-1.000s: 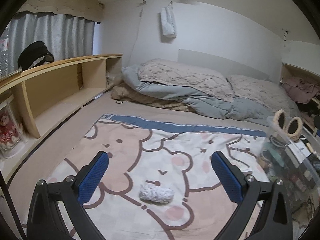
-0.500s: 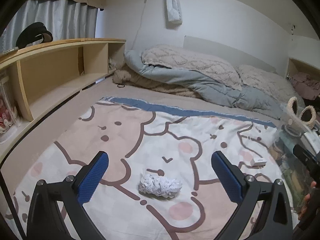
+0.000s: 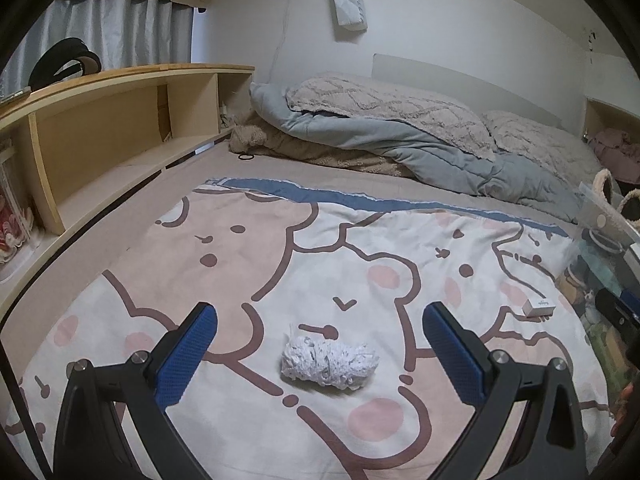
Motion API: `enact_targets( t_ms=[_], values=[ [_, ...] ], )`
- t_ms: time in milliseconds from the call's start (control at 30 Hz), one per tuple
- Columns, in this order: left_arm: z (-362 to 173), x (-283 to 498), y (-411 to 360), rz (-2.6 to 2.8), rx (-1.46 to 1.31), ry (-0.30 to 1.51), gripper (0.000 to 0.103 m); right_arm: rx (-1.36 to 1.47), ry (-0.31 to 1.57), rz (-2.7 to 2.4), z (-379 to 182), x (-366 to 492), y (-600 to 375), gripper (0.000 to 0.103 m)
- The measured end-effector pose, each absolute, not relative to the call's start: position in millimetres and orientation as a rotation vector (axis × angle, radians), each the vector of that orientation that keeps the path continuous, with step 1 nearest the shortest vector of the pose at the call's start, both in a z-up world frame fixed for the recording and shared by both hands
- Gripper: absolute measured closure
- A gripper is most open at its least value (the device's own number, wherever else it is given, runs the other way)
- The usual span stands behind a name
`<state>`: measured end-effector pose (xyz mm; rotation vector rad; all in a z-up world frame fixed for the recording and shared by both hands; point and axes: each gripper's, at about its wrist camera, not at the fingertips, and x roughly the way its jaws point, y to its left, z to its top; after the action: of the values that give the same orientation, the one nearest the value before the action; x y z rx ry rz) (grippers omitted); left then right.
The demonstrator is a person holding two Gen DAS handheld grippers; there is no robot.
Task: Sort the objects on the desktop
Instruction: 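Lower the left gripper onto the white lace cloth while the right gripper approaches the white box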
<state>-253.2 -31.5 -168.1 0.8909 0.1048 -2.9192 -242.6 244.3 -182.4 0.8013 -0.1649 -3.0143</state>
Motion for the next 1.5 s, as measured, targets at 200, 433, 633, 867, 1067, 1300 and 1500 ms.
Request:
enact_targets(
  t_ms=[200,433,633,867,1067,1300,1500],
  values=[
    [-180,-262,-32,-2.914,0.950,0.119,0.000,0.851,-0.137,-3.008,-190,-248,244,0.000],
    [-204,-274,-26,-2.889,1.057,0.081,0.000,0.898,-0.131,-2.999,-196,-252,247,0.000],
    [-225,-290,-8,-2.889,1.146,-0.054,0.000,0.966,-0.144,-3.002,-204,-256,256,0.000],
    [-248,-301,-9,-2.832,1.248,-0.076,0.000,1.029,-0.181,-3.030,-208,-261,270,0.000],
    [-264,-311,-22,-2.755,1.326,0.013,0.000,1.090,-0.164,-3.014,-221,-266,273,0.000],
    [-280,-317,-28,-2.691,1.380,0.062,0.000,1.141,-0.081,-2.967,-237,-275,263,0.000],
    [-286,-319,-28,-2.681,1.393,0.060,0.000,1.243,0.056,-2.965,-244,-295,262,0.000]
  ],
)
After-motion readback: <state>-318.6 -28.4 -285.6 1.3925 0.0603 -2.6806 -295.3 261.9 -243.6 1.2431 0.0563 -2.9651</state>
